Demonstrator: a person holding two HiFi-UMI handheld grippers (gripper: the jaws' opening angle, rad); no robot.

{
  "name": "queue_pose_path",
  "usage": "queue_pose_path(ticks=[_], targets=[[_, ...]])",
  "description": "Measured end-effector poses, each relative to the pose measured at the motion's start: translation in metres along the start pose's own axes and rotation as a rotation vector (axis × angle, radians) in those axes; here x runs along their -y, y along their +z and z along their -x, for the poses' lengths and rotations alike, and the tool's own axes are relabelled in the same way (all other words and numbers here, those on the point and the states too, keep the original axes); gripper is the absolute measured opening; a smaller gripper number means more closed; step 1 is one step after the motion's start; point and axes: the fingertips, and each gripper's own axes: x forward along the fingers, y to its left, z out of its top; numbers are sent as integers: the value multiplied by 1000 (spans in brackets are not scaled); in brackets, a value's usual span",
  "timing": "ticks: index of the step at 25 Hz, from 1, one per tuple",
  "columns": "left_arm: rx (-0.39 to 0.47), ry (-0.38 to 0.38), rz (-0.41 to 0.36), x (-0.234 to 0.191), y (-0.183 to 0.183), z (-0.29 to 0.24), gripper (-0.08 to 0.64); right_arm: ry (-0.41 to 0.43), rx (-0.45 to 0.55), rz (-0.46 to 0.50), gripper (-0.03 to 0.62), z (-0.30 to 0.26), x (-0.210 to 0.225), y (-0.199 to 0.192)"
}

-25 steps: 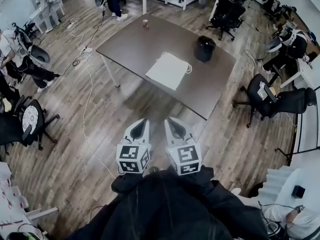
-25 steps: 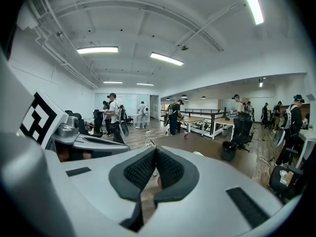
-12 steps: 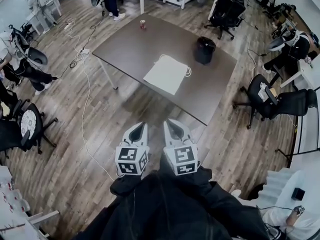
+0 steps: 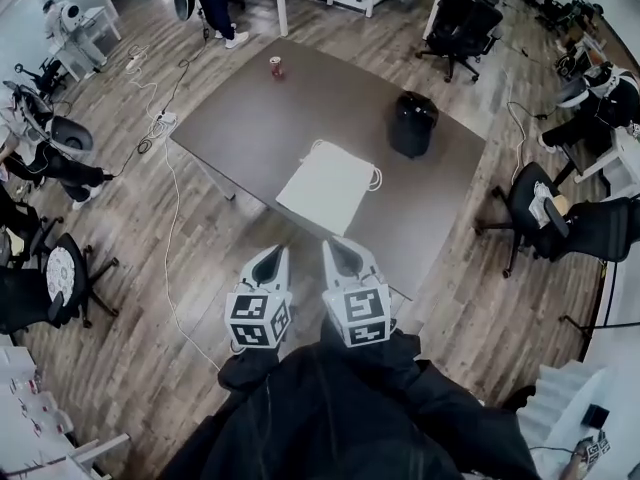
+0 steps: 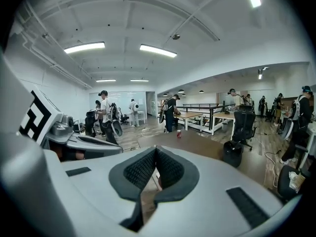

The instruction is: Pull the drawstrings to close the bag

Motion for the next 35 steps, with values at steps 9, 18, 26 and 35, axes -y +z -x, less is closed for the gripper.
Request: queue_pose_path(ticks=[9,18,26,35], targets=[[-22,-5,-8,-9,62,-129,32,-15,5,-47,21,-71,120,29],[-98,-15,18,-10,49,-195,32,-61,-98,-93,21,-107,187,-7],[-193,-37,25,-29,23,-243,32,-96,-179,-125,21,-131,227,-41],[-276,-47,7,-50,2,-284,32,-167,-291,-168,21,-152,264,-89]])
